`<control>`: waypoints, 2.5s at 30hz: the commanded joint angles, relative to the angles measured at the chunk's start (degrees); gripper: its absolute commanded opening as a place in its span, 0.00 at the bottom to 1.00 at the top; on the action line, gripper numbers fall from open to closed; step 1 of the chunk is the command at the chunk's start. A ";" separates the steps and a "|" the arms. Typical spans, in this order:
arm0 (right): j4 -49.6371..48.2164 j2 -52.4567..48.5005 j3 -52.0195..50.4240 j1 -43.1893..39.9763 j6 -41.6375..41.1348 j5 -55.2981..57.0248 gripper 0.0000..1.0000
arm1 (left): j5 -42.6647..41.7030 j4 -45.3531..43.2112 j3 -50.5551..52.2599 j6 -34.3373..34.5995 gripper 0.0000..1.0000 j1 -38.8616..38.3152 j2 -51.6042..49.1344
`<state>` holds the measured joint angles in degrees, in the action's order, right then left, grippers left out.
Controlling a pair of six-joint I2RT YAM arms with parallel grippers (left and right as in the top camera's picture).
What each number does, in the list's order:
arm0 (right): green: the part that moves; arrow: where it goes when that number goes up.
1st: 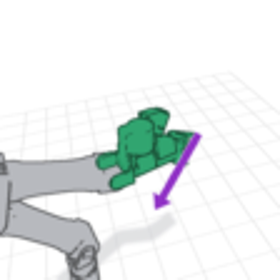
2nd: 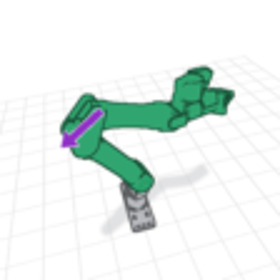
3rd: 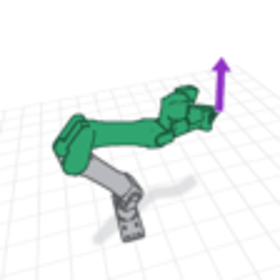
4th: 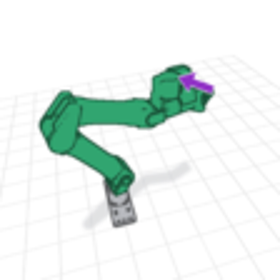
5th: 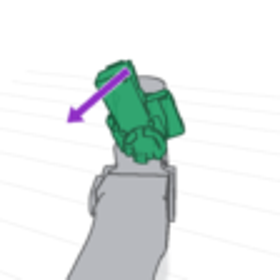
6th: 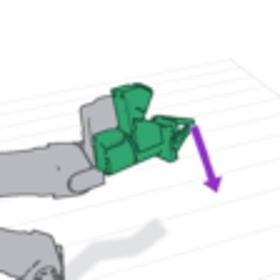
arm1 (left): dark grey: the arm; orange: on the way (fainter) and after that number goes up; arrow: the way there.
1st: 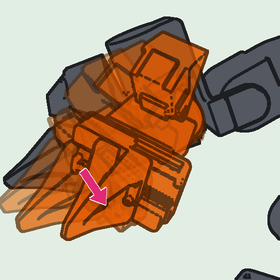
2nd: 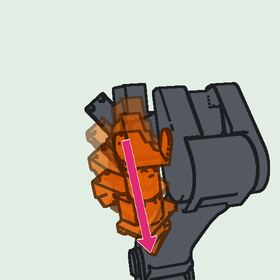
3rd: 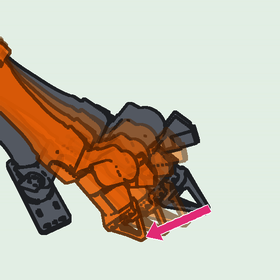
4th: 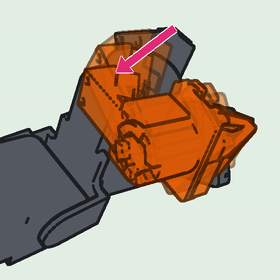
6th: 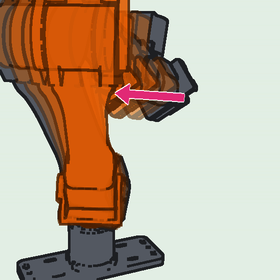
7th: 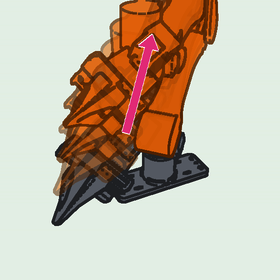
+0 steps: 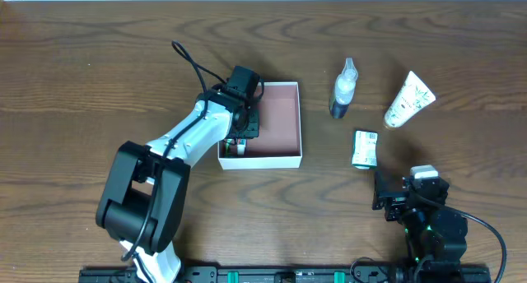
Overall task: Pack container
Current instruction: 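Place toothpaste tube in the box beside the toothbrush, left gripper, then grasp the blue razor with the left gripper, then lower razor into the box with left gripper and release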
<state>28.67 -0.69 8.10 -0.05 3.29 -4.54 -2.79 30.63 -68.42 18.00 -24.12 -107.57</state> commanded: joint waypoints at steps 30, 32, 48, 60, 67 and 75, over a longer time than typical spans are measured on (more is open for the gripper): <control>0.00 0.35 -0.17 -0.42 -0.70 -0.42 0.99 | 5.77 14.99 -4.33 -18.01 0.55 17.42 6.97; 0.00 0.35 -0.17 -0.42 -0.70 -0.42 0.99 | 5.79 13.94 -4.33 -18.01 0.55 18.18 3.91; 0.00 0.35 -0.17 -0.42 -0.70 -0.42 0.99 | 2.12 10.64 -4.33 -20.98 0.44 18.64 -8.50; 0.00 0.35 -0.17 -0.42 -0.70 -0.42 0.99 | 2.14 18.29 -7.13 -19.37 0.06 18.64 -0.83; 0.00 0.35 -0.17 -0.42 -0.70 -0.42 0.99 | -0.11 23.19 -7.21 -12.87 0.06 16.65 17.03; 0.00 0.35 -0.17 -0.42 -0.70 -0.42 0.99 | -2.10 14.10 -6.38 -6.86 0.06 4.83 25.66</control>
<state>28.67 -0.69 8.10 -0.05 3.29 -4.54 -4.10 46.33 -75.16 7.84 -16.43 -80.31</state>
